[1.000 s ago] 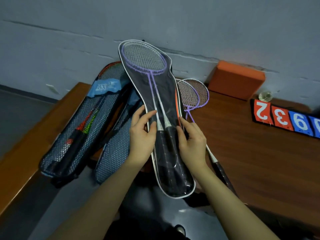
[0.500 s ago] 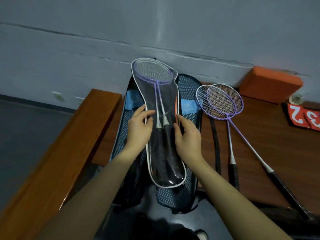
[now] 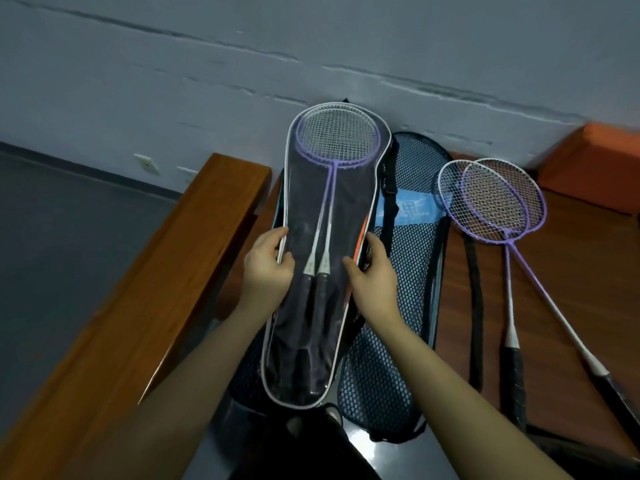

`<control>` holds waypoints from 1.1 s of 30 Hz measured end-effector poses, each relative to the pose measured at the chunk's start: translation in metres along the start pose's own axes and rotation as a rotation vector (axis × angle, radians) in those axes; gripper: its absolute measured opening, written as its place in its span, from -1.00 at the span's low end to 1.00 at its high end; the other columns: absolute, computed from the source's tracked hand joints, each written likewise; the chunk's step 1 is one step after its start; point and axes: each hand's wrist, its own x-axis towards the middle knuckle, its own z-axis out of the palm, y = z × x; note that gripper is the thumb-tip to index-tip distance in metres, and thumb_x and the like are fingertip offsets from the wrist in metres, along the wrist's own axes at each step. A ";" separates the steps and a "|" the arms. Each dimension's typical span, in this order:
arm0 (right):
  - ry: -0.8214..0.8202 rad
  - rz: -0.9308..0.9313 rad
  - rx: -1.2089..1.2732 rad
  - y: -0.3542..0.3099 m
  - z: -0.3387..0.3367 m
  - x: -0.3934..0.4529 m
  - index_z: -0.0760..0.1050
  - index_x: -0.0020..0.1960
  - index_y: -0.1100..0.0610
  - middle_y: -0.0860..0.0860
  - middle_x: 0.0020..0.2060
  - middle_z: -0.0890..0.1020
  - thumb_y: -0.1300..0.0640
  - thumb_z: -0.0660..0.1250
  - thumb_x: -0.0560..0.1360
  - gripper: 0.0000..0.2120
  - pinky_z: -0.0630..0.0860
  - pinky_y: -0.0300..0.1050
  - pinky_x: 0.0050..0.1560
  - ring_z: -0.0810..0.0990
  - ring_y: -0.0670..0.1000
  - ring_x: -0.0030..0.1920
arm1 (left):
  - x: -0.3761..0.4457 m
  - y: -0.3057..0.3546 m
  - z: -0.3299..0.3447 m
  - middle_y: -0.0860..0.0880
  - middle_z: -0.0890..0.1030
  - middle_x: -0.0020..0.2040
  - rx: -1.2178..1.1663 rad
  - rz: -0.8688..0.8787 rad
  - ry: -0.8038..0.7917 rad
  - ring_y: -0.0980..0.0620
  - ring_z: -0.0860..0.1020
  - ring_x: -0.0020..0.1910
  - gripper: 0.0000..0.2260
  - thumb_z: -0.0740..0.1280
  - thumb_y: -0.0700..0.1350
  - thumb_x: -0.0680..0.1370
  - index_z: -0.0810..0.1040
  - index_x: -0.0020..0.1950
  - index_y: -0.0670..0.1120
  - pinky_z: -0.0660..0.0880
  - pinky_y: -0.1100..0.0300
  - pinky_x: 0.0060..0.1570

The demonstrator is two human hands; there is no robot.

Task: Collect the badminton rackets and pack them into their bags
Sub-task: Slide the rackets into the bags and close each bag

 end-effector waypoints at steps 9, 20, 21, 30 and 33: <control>0.050 -0.041 -0.001 -0.008 0.035 -0.014 0.35 0.39 0.09 -0.01 0.12 0.52 0.14 0.35 0.49 -0.51 0.37 -0.32 0.15 0.50 -0.11 0.05 | 0.012 -0.032 -0.015 -0.09 0.36 0.13 0.132 0.064 -0.061 0.19 0.35 -0.11 -0.60 0.36 -0.25 0.48 0.42 0.30 -0.24 0.19 0.65 -0.07; 0.118 -0.082 -0.447 0.007 0.063 -0.034 0.39 0.37 0.07 0.08 -0.05 0.48 0.07 0.29 0.53 -0.59 0.53 0.00 -0.16 0.53 0.06 -0.17 | 0.016 -0.084 -0.021 -0.22 0.27 0.43 0.654 0.245 -0.263 -0.24 0.25 0.37 -0.54 0.23 -0.05 0.55 0.33 0.38 -0.24 0.24 -0.13 0.29; 0.110 -0.070 -0.510 0.010 0.063 -0.034 0.39 0.36 0.05 0.09 -0.05 0.49 0.03 0.28 0.54 -0.60 0.54 0.05 -0.18 0.55 0.10 -0.17 | 0.016 -0.087 -0.021 -0.15 0.16 0.49 0.694 0.257 -0.325 -0.16 0.13 0.45 -0.52 0.13 0.00 0.59 0.23 0.45 -0.20 0.12 -0.08 0.37; -0.004 -0.079 -0.658 0.020 0.054 -0.028 0.44 0.33 0.02 0.13 0.14 0.52 0.01 0.25 0.55 -0.64 0.44 0.09 0.09 0.50 0.15 0.13 | 0.021 -0.093 -0.031 -0.05 0.16 0.51 0.631 0.274 -0.407 -0.09 0.06 0.48 -0.32 -0.09 0.30 0.45 0.22 0.47 -0.04 0.00 -0.05 0.41; -0.004 -0.106 -0.493 0.024 0.038 -0.028 0.43 0.34 0.05 0.10 0.15 0.50 0.06 0.24 0.56 -0.64 0.49 0.04 0.09 0.49 0.08 0.12 | 0.016 -0.069 -0.023 -0.13 0.26 0.46 0.583 0.334 -0.345 -0.13 0.15 0.45 -0.33 -0.08 0.28 0.44 0.32 0.42 -0.07 0.05 -0.06 0.38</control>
